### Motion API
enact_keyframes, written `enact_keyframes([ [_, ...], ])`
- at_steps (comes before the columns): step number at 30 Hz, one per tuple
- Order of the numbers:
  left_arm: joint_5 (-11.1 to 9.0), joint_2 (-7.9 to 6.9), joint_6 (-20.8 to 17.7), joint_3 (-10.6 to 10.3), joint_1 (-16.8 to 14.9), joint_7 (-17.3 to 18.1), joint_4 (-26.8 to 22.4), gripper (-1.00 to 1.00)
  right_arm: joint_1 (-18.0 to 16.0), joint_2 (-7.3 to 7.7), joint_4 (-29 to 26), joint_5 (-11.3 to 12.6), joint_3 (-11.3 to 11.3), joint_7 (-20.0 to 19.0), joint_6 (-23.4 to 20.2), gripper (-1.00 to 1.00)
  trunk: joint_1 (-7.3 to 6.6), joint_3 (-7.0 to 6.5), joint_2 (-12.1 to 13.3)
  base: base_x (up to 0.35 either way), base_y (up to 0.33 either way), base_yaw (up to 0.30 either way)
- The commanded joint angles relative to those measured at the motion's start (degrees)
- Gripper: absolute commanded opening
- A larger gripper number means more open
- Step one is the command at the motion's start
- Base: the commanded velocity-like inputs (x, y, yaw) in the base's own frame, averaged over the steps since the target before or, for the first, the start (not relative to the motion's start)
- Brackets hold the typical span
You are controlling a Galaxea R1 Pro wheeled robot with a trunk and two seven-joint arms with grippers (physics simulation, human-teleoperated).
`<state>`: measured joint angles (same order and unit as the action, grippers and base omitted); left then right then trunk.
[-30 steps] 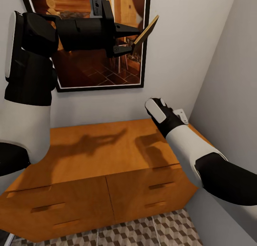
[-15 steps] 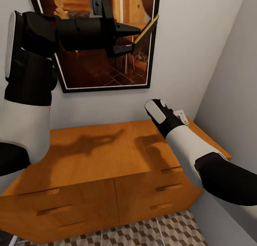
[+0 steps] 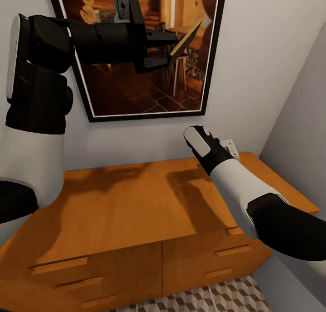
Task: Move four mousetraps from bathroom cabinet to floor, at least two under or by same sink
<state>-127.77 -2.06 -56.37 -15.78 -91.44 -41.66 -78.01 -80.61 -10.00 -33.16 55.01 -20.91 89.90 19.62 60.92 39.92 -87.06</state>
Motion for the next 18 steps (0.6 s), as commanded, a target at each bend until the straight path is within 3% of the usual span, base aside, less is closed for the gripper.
enact_keyframes([
  [1,-0.49,-0.05,0.03,-0.04,-0.06,-0.49,-0.04,-1.0,-0.08,0.0,0.04,0.18,-0.19,0.1,0.42,1.0,0.0,0.06,-0.03,0.02,0.016,0.0],
  [18,-0.49,0.12,0.05,-0.04,-0.04,-0.44,-0.03,-1.0,0.01,0.0,-0.24,0.47,-0.04,0.1,0.52,1.0,0.0,0.06,-0.03,0.003,0.002,0.0],
])
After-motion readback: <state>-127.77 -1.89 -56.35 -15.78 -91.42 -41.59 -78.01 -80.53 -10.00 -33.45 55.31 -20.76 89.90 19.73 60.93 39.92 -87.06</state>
